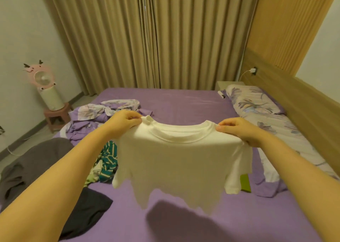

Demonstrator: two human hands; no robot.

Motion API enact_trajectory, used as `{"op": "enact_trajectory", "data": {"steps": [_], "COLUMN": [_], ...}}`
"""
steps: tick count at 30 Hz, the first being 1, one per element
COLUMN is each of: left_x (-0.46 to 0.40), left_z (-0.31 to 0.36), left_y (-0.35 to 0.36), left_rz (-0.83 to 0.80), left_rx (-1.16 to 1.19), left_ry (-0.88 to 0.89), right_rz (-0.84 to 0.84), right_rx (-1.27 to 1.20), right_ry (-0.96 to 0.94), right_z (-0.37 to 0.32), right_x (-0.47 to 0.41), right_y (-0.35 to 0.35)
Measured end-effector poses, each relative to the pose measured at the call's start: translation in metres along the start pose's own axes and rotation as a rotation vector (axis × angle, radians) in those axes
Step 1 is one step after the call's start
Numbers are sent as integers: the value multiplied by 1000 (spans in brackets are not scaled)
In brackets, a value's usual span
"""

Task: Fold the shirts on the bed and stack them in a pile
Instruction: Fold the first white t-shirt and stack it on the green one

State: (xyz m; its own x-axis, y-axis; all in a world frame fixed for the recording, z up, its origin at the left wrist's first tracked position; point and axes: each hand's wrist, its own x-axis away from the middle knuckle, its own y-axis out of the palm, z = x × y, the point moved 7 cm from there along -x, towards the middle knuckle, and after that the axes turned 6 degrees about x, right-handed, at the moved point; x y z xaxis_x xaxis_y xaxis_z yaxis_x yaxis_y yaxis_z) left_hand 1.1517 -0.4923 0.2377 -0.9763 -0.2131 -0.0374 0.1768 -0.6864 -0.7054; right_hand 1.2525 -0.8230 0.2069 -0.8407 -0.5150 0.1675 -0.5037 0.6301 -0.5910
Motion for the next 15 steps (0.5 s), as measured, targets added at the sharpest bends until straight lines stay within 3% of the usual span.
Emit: {"op": "enact_trajectory", "data": {"steps": [3, 9, 15], "left_x": [1, -19, -31], "left_z": [-1, -24, -137], "left_y": [-6, 4, 114], "left_rz": [-108, 3, -126], "left_rx": [-8, -90, -210], "left_ry": [-59, -93, -249], "right_rz": [-114, -103, -107], "right_rx": [-37, -112, 198], "right_ry": [38, 94, 206], "right_z": [6, 24, 117], "right_x": [-7, -39, -73], "right_y": [-1, 21, 117]}}
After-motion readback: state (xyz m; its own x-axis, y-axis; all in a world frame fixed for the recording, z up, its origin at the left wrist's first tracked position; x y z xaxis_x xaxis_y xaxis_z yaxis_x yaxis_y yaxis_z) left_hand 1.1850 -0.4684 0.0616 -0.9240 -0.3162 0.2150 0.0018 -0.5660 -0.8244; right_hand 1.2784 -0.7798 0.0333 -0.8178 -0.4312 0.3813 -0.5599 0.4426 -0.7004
